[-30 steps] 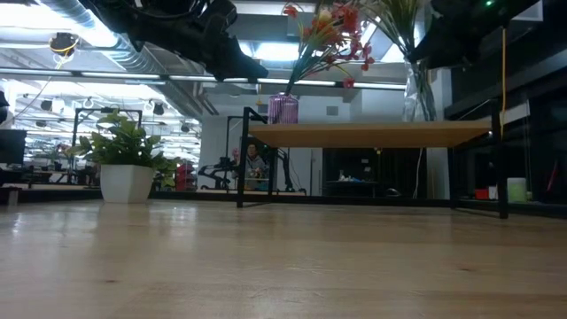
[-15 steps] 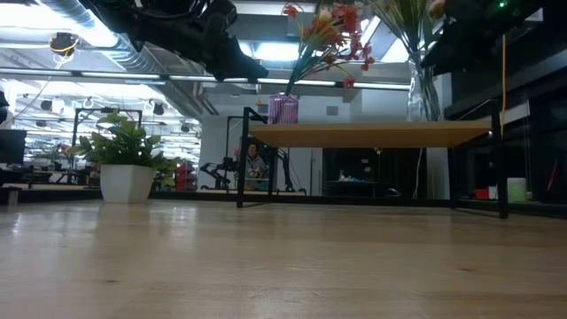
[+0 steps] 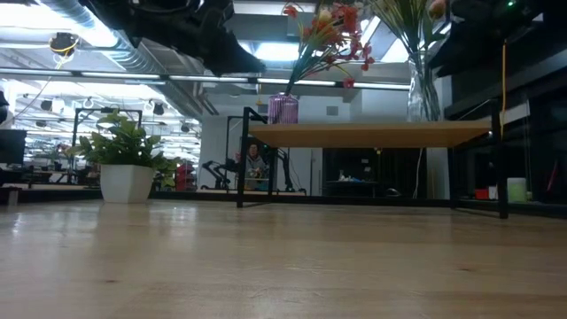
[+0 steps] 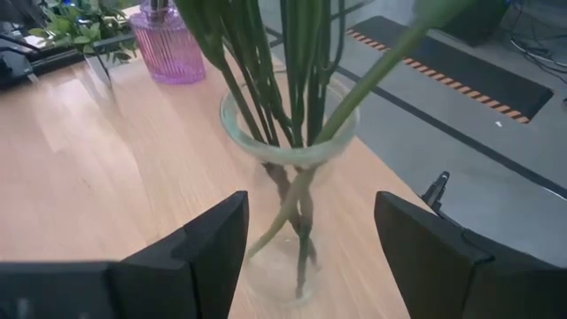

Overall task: Pick and place flowers into a vace then onto a shelf
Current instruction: Return to Home Position

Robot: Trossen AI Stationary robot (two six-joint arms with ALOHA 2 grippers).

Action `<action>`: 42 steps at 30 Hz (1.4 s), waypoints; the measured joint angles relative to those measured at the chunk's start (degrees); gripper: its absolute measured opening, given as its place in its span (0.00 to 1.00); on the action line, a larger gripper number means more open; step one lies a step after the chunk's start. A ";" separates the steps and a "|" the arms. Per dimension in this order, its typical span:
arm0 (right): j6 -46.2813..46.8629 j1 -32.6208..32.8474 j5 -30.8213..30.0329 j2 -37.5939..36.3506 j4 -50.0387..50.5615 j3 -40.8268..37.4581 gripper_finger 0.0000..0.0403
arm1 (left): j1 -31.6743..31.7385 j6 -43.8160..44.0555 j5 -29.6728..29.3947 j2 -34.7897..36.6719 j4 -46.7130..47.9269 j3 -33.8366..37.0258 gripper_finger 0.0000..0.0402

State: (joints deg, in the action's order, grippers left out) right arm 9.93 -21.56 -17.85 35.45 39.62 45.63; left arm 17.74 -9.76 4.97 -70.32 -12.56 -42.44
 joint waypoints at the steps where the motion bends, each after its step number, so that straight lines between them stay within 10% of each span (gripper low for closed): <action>1: -0.02 -0.02 0.00 -0.46 0.25 0.00 0.61 | 0.00 -0.01 0.00 0.60 0.36 0.00 0.00; 15: -2.67 0.55 6.82 -5.41 4.83 0.00 0.58 | 1.86 -6.00 5.70 6.18 6.49 0.00 0.00; 25: -3.83 6.10 7.42 -6.32 -1.23 -5.74 0.04 | 6.27 -5.54 10.08 6.97 8.05 0.00 0.01; 42: -0.98 20.45 -1.26 -2.64 -8.98 -6.62 0.01 | 7.10 -6.88 10.00 18.27 19.56 0.94 0.01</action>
State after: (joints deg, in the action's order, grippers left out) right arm 8.95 -1.11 -19.11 32.81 30.64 39.00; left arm 24.84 -16.64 14.97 -52.05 6.99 -41.49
